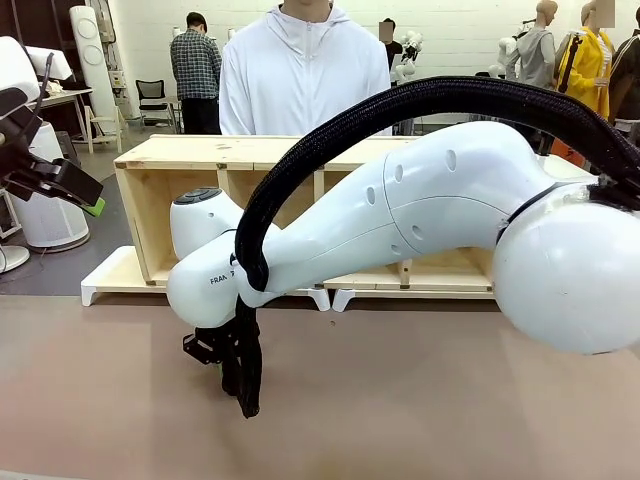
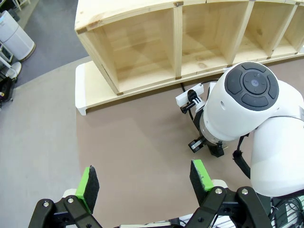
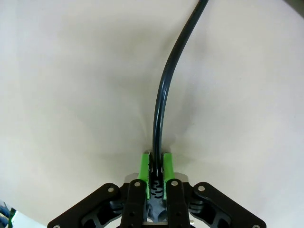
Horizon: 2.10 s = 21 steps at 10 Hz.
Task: Perform cable management.
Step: Pull the grasped Power Cable to the location of the Power Strip.
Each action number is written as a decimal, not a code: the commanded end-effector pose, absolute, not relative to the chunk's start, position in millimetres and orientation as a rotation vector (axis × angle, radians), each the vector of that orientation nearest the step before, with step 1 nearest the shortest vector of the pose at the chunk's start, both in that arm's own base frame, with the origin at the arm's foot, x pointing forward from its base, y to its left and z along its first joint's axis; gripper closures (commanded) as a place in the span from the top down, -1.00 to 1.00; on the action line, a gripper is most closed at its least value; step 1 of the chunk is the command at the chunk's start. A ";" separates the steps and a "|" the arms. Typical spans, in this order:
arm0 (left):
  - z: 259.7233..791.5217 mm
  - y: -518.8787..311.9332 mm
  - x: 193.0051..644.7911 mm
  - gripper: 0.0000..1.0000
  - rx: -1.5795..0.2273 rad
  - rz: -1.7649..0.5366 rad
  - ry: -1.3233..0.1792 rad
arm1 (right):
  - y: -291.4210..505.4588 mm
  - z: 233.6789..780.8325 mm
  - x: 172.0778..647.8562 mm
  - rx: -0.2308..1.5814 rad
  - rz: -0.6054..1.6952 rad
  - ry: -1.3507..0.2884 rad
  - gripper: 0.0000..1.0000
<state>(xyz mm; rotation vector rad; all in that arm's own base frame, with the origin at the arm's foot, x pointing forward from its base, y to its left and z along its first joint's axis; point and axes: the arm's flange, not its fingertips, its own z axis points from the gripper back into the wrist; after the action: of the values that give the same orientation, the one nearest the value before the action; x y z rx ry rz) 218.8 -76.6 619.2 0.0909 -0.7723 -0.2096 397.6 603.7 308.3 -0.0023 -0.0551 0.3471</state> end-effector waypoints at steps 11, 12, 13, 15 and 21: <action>619.9 -77.1 220.3 1.00 0.090 -0.210 -0.783 | 584.6 315.3 360.9 -0.034 0.350 -0.025 -0.73; 619.9 -77.1 220.3 1.00 0.090 -0.210 -0.783 | 571.7 325.3 344.6 -0.027 0.340 -0.025 -0.73; 619.9 -77.1 220.3 1.00 0.090 -0.210 -0.783 | 558.4 335.4 326.6 -0.022 0.323 -0.027 -0.73; 619.9 -77.1 220.3 1.00 0.090 -0.210 -0.783 | 516.3 357.6 270.4 -0.018 0.236 -0.070 -0.73; 619.9 -77.1 220.3 1.00 0.090 -0.210 -0.783 | 448.0 366.0 204.7 -0.015 0.026 -0.107 -0.73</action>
<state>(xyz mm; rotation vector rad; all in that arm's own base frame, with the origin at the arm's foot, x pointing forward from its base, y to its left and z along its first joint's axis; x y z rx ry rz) 218.9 -76.4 619.2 0.0905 -0.7721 -0.2093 218.3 460.9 365.9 -0.0437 -0.1095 0.0818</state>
